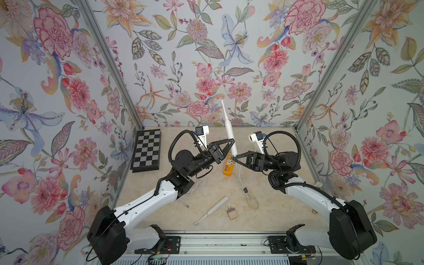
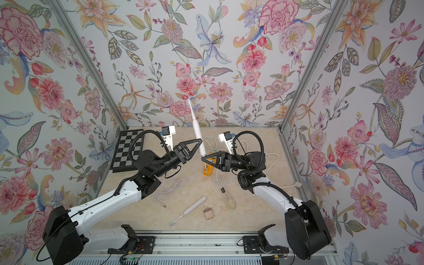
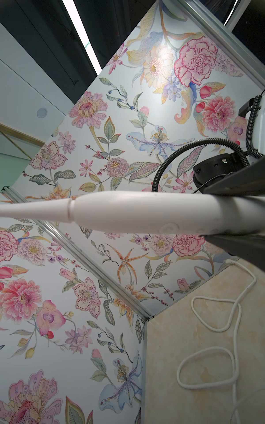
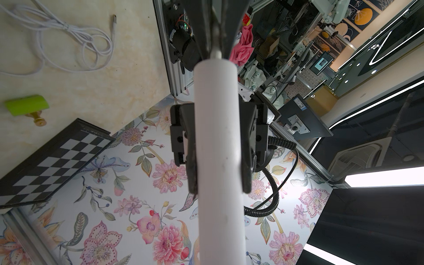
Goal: Charge the electric toothbrush
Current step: Insert the charging cable into the electric toothbrush, then place the electric toothbrush at the center of the board.
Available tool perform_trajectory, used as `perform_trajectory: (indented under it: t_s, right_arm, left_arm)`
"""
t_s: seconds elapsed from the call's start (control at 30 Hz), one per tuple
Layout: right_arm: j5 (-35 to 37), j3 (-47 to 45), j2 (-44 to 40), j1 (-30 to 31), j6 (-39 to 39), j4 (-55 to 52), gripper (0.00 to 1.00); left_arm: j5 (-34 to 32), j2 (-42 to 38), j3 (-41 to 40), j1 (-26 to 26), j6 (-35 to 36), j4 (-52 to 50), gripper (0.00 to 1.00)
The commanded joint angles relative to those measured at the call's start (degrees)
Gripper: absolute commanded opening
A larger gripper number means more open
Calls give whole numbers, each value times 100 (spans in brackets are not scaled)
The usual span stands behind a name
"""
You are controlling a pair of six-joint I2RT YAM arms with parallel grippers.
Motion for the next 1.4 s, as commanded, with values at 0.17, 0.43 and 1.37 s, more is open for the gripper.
perform_trajectory:
  t_s: [0.17,0.43,1.37]
  right_arm:
    - [1405,671,-371,-310,-466,-402,0]
    - [1826,-260,-1645,-485,-2407,-3907,19]
    - [6004,1985,-4389,-880,-2690,-11283,100]
  left_arm:
    - [1090,509,38,-516,396,-1221,0]
    - [175,1208,1683,-472,1844,-2460,0]
    - [-572,5679,5359,-1485,4797,-5588,0]
